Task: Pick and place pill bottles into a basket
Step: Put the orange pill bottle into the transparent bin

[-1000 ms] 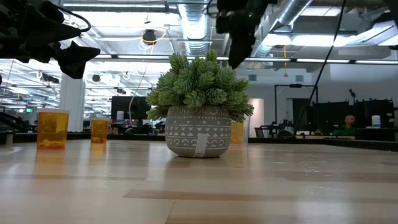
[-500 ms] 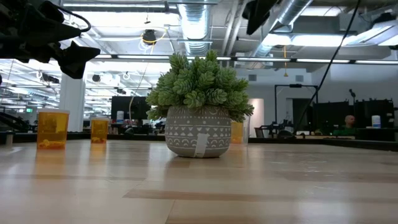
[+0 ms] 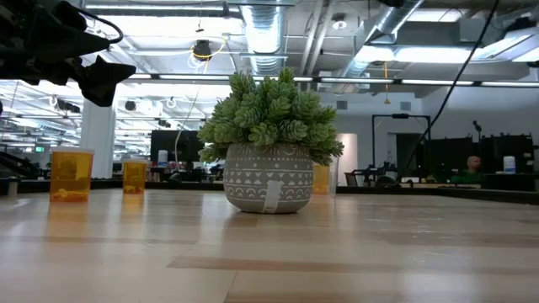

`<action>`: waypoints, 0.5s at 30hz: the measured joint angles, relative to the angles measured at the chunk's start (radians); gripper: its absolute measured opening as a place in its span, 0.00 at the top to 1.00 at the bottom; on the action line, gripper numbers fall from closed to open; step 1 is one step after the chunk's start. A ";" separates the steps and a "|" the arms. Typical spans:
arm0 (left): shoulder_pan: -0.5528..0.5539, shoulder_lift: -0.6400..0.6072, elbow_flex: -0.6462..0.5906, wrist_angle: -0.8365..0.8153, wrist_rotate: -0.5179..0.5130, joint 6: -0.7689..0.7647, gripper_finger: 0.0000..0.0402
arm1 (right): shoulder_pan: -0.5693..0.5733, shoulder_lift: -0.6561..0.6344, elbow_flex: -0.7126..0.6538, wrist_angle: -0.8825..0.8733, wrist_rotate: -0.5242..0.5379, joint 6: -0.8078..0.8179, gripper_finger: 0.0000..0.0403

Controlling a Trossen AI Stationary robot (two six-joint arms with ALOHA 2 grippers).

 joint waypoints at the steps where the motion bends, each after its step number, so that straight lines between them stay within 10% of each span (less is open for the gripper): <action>1: 0.000 0.000 0.000 0.000 0.000 0.000 0.37 | 0.020 -0.013 -0.020 0.007 0.005 0.019 0.34; 15: 0.000 0.000 0.000 0.000 0.000 0.000 0.37 | 0.277 -0.146 -0.312 0.245 0.154 0.347 0.34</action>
